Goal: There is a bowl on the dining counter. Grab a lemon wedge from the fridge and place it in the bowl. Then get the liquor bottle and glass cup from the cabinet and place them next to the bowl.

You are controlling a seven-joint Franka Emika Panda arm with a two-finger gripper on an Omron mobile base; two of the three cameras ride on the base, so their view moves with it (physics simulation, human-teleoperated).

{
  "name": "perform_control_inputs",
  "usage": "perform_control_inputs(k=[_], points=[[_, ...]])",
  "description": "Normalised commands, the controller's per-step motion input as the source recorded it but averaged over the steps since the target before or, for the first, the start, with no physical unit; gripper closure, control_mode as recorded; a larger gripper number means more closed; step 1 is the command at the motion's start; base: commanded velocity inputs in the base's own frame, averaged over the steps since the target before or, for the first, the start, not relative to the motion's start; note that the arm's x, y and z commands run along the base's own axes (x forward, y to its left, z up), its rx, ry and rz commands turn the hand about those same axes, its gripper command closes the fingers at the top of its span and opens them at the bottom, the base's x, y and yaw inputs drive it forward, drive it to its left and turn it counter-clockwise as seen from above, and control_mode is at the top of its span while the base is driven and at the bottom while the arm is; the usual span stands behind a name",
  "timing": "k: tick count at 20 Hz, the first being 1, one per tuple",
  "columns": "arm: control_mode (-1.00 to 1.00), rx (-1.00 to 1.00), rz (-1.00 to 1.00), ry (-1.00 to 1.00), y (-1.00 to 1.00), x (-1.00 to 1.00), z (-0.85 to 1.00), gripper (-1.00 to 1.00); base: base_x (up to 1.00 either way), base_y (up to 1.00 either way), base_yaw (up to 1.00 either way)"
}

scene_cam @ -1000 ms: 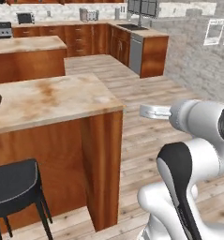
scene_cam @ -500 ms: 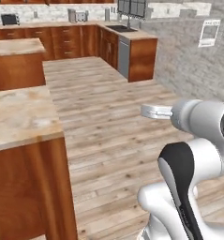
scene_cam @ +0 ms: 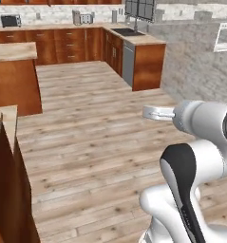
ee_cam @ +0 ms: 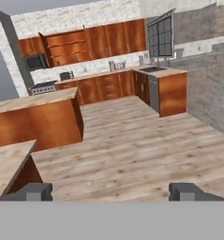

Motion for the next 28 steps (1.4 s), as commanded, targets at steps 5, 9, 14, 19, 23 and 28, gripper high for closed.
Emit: perform_control_inputs(k=[5, 9, 14, 19, 23, 28], points=[[1.0, 0.0, 0.0, 0.0, 0.0, 0.0, 0.0, -1.0, 1.0, -0.62, 0.16], [1.0, 0.0, 0.0, 0.0, 0.0, 0.0, 0.0, -1.0, 1.0, -0.41, 0.08], [1.0, 0.0, 0.0, 0.0, 0.0, 0.0, 0.0, -1.0, 1.0, -0.24, 0.02], [1.0, 0.0, 0.0, 0.0, 0.0, 0.0, 0.0, -1.0, 1.0, -0.19, 0.02], [1.0, 0.0, 0.0, 0.0, 0.0, 0.0, 0.0, -1.0, 1.0, -0.05, 0.01], [1.0, 0.0, 0.0, 0.0, 0.0, 0.0, 0.0, -1.0, 1.0, -0.01, 0.0]])
